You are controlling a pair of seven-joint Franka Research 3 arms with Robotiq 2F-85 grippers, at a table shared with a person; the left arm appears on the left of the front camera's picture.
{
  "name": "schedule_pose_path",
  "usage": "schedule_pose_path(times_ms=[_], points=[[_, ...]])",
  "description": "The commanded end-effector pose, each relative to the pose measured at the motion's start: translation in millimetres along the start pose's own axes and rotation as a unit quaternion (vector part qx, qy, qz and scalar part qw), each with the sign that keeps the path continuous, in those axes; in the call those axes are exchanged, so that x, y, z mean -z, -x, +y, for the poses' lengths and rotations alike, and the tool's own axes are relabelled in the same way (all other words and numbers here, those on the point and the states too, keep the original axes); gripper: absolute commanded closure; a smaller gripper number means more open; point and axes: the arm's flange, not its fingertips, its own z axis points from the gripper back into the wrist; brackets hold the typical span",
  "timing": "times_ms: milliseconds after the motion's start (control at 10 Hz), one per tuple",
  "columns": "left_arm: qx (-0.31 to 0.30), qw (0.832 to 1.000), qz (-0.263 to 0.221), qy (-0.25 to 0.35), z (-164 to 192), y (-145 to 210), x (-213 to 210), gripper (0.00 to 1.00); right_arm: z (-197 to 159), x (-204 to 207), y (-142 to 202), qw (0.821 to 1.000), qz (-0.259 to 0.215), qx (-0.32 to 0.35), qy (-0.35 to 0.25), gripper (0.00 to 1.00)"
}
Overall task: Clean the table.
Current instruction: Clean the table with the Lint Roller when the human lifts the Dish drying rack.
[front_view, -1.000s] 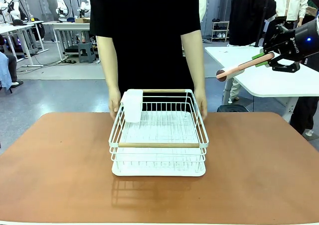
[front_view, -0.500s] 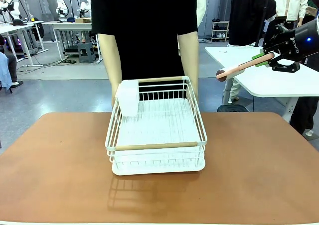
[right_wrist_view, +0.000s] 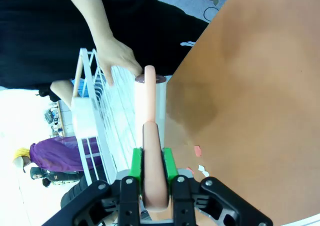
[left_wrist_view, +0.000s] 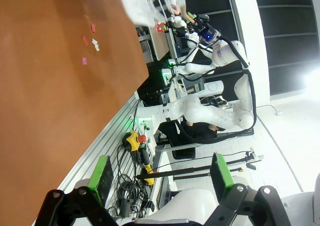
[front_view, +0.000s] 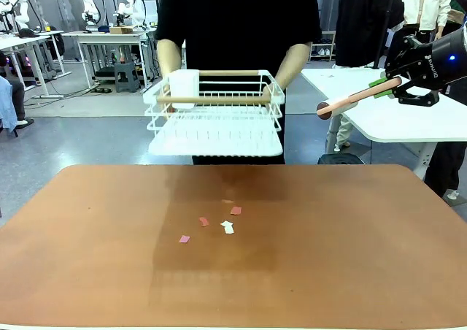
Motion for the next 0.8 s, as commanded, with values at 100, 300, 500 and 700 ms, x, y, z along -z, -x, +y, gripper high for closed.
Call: schedule_pose_path(times_ms=[100, 300, 500, 700], points=[[0.000, 1.000, -0.003, -0.003, 0, 1, -3, 0.00, 0, 0, 0, 1.000, 0.000, 0.000, 0.000, 0.78], [0.000, 1.000, -0.003, -0.003, 0, 1, -3, 0.00, 3, -10, -13, 0.993, 0.098, -0.065, 0.007, 0.78], [0.000, 1.000, -0.003, -0.003, 0, 1, -3, 0.00, 22, -20, -28, 0.970, 0.219, -0.100, 0.031, 0.78], [0.000, 1.000, -0.003, -0.003, 0, 1, -3, 0.00, 23, -4, -24, 0.938, 0.275, -0.191, 0.084, 0.78]])
